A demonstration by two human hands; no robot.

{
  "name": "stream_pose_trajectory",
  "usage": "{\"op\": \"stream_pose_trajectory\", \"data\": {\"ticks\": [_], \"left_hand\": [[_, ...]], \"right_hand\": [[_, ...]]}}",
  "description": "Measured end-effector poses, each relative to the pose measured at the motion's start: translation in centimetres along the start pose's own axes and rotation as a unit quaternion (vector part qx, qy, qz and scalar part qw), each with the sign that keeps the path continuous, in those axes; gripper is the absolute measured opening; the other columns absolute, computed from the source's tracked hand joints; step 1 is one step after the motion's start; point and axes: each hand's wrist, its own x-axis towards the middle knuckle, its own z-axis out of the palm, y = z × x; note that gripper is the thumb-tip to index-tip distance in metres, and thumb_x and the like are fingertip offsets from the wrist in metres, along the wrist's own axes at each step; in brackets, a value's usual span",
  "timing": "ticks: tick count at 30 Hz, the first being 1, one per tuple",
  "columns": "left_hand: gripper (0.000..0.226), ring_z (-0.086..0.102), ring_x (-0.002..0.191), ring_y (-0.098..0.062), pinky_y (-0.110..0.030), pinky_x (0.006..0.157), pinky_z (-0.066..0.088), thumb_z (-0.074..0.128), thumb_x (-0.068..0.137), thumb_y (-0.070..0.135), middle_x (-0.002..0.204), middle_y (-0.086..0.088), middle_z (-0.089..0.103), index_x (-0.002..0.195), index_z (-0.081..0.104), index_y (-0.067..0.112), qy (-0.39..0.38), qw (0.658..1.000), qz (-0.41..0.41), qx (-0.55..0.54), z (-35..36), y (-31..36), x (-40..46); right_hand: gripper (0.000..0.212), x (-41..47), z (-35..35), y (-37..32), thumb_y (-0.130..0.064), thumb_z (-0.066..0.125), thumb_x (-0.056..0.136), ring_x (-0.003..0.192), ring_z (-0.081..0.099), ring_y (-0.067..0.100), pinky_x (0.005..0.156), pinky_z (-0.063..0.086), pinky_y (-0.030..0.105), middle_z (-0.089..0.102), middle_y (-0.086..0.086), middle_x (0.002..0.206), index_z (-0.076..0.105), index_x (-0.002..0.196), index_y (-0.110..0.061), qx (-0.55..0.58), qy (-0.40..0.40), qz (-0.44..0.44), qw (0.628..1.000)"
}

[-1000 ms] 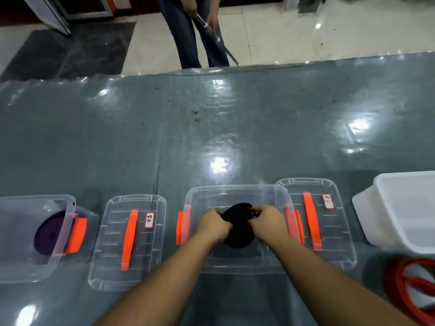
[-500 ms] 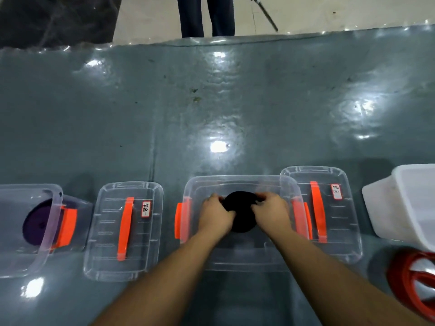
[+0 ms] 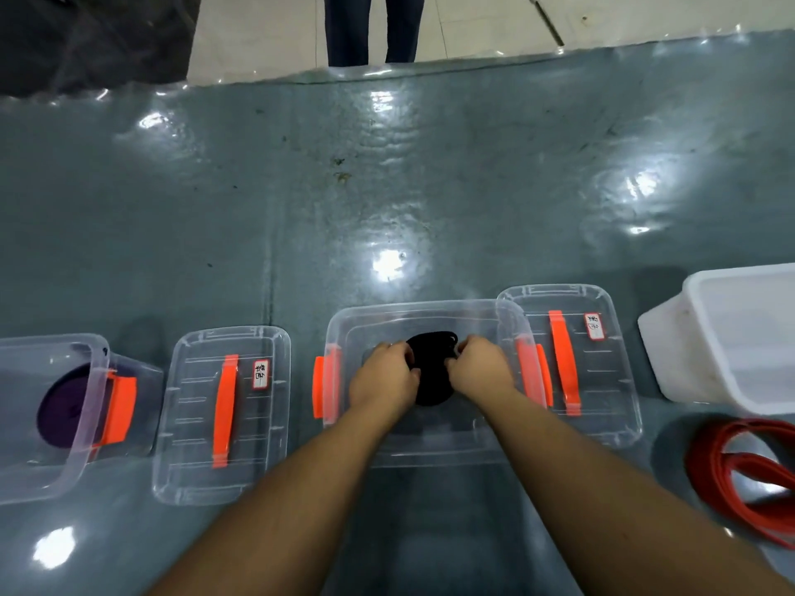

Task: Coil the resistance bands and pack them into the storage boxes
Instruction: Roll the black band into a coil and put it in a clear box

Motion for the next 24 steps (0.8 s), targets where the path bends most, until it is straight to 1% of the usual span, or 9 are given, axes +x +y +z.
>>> {"op": "stream_pose_trajectory", "data": {"ticks": [3,6,9,10,13,14,19,21,24], "left_hand": [[0.025,0.063,0.107,-0.030,-0.041,0.086,0.056,0.061,0.089,0.021,0.121,-0.005,0.058,0.114,0.063,0.024,-0.038,0.999,0.009,0.036,-1.0,0.5,-0.5],[0.037,0.061,0.115,-0.028,-0.040,0.089,0.056,0.060,0.089,0.019,0.129,-0.004,0.059,0.125,0.064,0.025,-0.074,0.993,0.025,0.091,-1.8,0.7,-1.5],[0.045,0.060,0.123,-0.027,-0.038,0.097,0.054,0.059,0.093,0.022,0.139,-0.004,0.057,0.138,0.060,0.023,-0.102,0.983,0.045,0.145,-2.5,0.9,-2.5],[0.043,0.061,0.120,-0.027,-0.037,0.094,0.054,0.059,0.093,0.021,0.137,-0.005,0.059,0.137,0.061,0.022,-0.099,0.981,0.048,0.157,-2.8,0.9,-3.2],[0.034,0.067,0.105,-0.029,-0.034,0.074,0.051,0.058,0.091,0.019,0.124,-0.005,0.066,0.125,0.065,0.020,-0.061,0.981,0.065,0.173,-3.7,0.8,-5.2],[0.033,0.066,0.102,-0.029,-0.034,0.072,0.049,0.058,0.090,0.020,0.121,-0.005,0.066,0.122,0.065,0.021,-0.045,0.980,0.077,0.176,-3.9,0.8,-5.9],[0.029,0.065,0.099,-0.032,-0.037,0.073,0.050,0.056,0.086,0.023,0.114,-0.007,0.064,0.113,0.064,0.020,0.007,0.976,0.129,0.173,-4.6,2.0,-9.8],[0.030,0.065,0.099,-0.031,-0.037,0.071,0.049,0.055,0.087,0.024,0.115,-0.006,0.063,0.117,0.063,0.022,0.030,0.973,0.147,0.177,-4.5,3.0,-11.3],[0.034,0.063,0.106,-0.030,-0.037,0.075,0.049,0.055,0.091,0.029,0.124,-0.002,0.059,0.125,0.061,0.025,0.047,0.968,0.164,0.185,-3.3,4.7,-13.4]], "right_hand": [[0.039,-1.6,-0.3,-0.1,-0.025,0.060,0.097,0.118,0.063,0.037,0.087,0.049,0.034,0.067,0.020,0.126,0.055,0.128,-0.002,-0.009,-0.025,-0.003,1.000],[0.040,-3.5,-1.4,0.1,-0.025,0.058,0.098,0.121,0.062,0.037,0.090,0.050,0.035,0.066,0.018,0.130,0.056,0.132,-0.004,-0.015,-0.021,-0.015,1.000],[0.039,-5.4,-2.7,0.0,-0.024,0.056,0.098,0.122,0.061,0.036,0.095,0.049,0.036,0.066,0.018,0.131,0.058,0.131,-0.003,-0.022,0.000,-0.037,0.999],[0.039,-6.3,-3.0,-0.1,-0.025,0.056,0.098,0.122,0.061,0.035,0.095,0.049,0.036,0.067,0.017,0.130,0.058,0.131,-0.004,-0.023,0.010,-0.045,0.999],[0.039,-8.7,-3.6,0.0,-0.025,0.056,0.096,0.120,0.063,0.033,0.100,0.047,0.036,0.070,0.015,0.125,0.059,0.130,-0.007,-0.032,0.039,-0.073,0.996],[0.038,-9.4,-3.7,0.3,-0.025,0.056,0.095,0.121,0.062,0.032,0.100,0.047,0.037,0.070,0.014,0.125,0.060,0.130,-0.009,-0.038,0.048,-0.080,0.995],[0.041,-13.2,-4.9,2.4,-0.025,0.056,0.092,0.119,0.062,0.035,0.096,0.052,0.042,0.067,0.010,0.126,0.056,0.132,-0.015,-0.041,0.095,-0.103,0.989],[0.042,-14.4,-5.5,3.8,-0.025,0.056,0.091,0.115,0.064,0.035,0.095,0.053,0.044,0.069,0.009,0.122,0.055,0.132,-0.017,-0.034,0.120,-0.117,0.985],[0.043,-16.0,-6.7,6.7,-0.024,0.054,0.091,0.112,0.063,0.034,0.092,0.053,0.044,0.068,0.008,0.122,0.054,0.133,-0.019,-0.028,0.146,-0.121,0.982]]}}
